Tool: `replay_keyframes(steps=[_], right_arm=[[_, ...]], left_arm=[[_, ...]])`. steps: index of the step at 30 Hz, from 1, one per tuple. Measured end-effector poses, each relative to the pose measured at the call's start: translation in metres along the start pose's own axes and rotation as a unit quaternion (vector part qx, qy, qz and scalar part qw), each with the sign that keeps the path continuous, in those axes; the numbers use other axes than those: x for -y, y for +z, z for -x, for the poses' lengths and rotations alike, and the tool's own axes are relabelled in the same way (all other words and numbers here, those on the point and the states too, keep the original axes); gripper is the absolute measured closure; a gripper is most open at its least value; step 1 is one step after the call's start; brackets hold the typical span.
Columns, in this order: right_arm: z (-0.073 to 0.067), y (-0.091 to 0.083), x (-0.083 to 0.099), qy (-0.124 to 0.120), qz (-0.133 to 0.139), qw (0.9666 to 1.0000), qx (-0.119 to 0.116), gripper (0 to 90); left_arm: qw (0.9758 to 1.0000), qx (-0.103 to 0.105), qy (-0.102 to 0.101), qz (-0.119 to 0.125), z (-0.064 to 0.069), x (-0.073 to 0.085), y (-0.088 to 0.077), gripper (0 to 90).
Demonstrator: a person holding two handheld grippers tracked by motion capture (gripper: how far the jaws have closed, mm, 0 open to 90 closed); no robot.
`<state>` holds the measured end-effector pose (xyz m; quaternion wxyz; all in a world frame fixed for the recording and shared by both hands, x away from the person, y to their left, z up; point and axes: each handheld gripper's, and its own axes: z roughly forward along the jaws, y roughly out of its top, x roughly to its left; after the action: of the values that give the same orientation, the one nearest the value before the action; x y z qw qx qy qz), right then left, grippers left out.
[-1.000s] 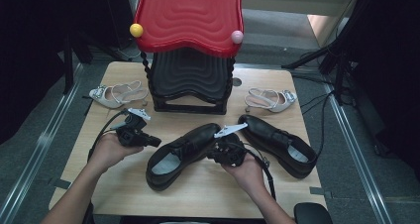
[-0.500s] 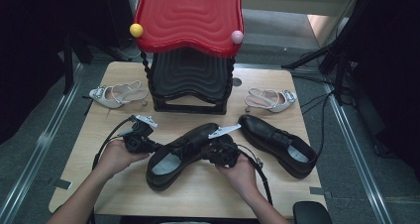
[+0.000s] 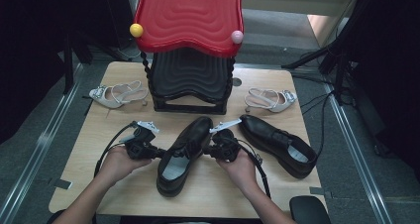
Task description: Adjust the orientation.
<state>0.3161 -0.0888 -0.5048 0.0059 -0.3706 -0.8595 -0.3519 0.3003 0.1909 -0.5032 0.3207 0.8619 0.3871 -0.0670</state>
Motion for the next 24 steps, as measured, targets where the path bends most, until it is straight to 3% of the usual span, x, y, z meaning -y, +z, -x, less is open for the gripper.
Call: replay_keyframes(steps=[9, 13, 21, 24], right_arm=[[0.004, 0.001, -0.004, 0.008, 0.002, 0.9999, 0.011, 90.0], [0.005, 0.000, -0.006, 0.026, -0.001, 0.9996, 0.013, 90.0], [0.008, 0.000, -0.010, 0.030, 0.001, 0.9992, 0.025, 90.0], [0.010, 0.000, -0.012, 0.031, 0.000, 0.9991, 0.029, 90.0]], left_arm=[[0.9998, 0.015, -0.014, 0.007, 0.005, 0.001, 0.005, 90.0], [0.9998, 0.017, -0.012, 0.005, 0.008, 0.001, 0.006, 90.0], [0.9995, 0.032, -0.001, -0.004, 0.018, -0.003, 0.014, 89.6], [0.9991, 0.042, -0.005, -0.004, 0.018, -0.004, 0.016, 89.5]])
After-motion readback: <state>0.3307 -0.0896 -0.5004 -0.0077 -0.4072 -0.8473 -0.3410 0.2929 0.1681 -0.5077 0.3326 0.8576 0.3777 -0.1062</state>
